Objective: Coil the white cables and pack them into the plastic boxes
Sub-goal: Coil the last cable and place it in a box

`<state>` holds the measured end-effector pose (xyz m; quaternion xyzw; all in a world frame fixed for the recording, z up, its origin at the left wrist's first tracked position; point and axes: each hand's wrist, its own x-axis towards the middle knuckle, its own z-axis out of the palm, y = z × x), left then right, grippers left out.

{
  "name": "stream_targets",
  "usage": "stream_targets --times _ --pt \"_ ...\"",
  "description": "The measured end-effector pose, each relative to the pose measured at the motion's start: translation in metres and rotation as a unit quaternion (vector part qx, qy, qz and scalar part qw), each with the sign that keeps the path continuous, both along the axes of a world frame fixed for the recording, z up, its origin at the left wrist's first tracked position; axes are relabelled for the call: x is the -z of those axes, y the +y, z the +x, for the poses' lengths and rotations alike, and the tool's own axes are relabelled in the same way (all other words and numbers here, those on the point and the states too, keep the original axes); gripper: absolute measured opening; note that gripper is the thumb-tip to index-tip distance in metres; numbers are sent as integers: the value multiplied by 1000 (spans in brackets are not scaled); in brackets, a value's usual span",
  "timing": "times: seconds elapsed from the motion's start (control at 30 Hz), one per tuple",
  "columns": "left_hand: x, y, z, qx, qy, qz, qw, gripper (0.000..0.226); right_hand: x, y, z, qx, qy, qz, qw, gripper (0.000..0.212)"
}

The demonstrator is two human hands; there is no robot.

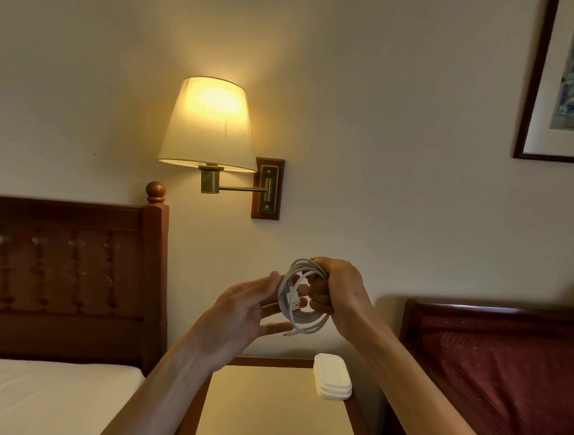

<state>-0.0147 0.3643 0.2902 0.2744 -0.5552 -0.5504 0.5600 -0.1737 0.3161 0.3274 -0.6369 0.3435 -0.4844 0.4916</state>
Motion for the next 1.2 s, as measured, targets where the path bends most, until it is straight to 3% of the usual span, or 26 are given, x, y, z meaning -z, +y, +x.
stream_targets --times 0.1,0.2,0.33,0.43,0.63,0.7,0.83,0.9,1.1,1.2 --pt "-1 3 -1 -29 -75 -42 996 50 1 -2 1 33 13 -36 999 43" --pt "2 4 -4 -110 -115 -78 984 48 0 -3 -1 21 -18 -4 1000 43" --pt "11 2 -8 -145 -75 -93 982 38 0 -1 -2 -31 -62 44 997 42" --pt "15 1 -10 -100 2 -73 992 31 1 1 -2 -61 -84 65 992 44" --pt "12 -2 -9 12 111 20 994 34 5 0 0 -28 -5 7 1000 44" --pt "7 0 -11 -17 61 26 998 32 11 -2 0 -3 28 -26 999 42" --pt "3 -1 -22 -172 -193 -24 966 38 19 -4 3 22 65 -76 995 42" --pt "2 -2 -24 -194 -214 -29 957 37 20 -3 3 14 61 -73 995 42" --pt "5 -14 -18 -100 -78 48 991 38 22 -11 2 7 52 -64 997 40" --pt "8 -21 -25 -121 4 74 990 36 24 -18 1 22 95 -104 990 40"
